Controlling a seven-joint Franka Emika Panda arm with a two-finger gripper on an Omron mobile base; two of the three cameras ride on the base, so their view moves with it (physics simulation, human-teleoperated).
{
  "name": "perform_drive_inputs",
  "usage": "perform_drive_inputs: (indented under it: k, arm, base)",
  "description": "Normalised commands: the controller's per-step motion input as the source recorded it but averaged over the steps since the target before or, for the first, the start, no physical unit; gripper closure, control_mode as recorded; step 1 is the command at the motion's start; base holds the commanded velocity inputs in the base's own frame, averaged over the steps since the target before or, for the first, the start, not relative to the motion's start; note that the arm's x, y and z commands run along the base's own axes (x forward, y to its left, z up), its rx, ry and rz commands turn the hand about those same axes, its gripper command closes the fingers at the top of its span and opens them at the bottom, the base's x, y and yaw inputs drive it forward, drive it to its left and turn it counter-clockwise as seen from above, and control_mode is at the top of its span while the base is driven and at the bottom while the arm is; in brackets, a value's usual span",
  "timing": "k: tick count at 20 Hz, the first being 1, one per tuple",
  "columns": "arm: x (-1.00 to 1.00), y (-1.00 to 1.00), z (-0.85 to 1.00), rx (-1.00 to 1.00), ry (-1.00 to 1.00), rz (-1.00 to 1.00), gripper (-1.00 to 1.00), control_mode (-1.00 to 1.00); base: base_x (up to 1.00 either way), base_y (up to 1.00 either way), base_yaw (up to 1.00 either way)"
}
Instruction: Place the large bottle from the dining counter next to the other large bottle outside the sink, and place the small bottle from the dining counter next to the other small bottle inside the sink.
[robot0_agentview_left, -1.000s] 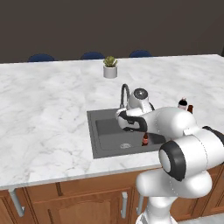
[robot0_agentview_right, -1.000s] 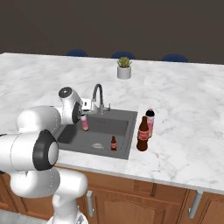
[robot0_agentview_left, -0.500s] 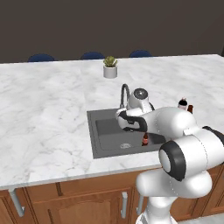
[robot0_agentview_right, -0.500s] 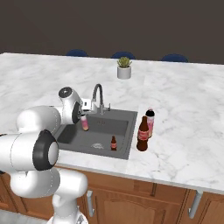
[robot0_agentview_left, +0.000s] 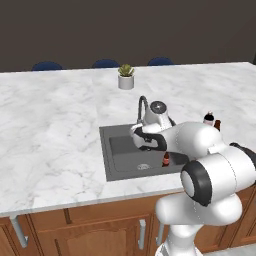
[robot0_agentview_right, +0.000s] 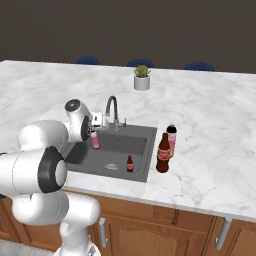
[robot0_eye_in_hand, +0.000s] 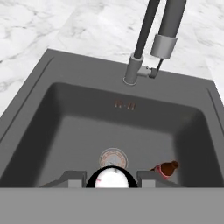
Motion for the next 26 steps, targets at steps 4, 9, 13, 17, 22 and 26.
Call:
perform_drive_inputs:
  k: [4, 9, 13, 17, 22, 26]
  arm:
    - [0.13, 0.16, -0.07, 0.0, 0.0, 0.0, 1.0, -1.0]
    - [0.08, 0.1, -0.18, 0.0, 0.0, 0.01, 1.0, -1.0]
    - [0.0, 0.06, -0.19, 0.0, 0.0, 0.02, 1.0, -1.0]
    - [0.0, 0.01, -0.14, 0.0, 0.0, 0.02, 1.0, -1.0]
    - [0.0, 0.0, -0.03, 0.0, -0.01, 0.01, 1.0, -1.0]
    - [0.0, 0.0, -0.2, 0.0, 0.0, 0.0, 1.0, -1.0]
  base:
    - [0.0, 0.0, 0.0]
    - [0.0, 0.0, 0.0]
    - [0.0, 0.0, 0.0]
    - [0.0, 0.0, 0.0]
    - [0.0, 0.0, 0.0]
    - [0.0, 0.0, 0.0]
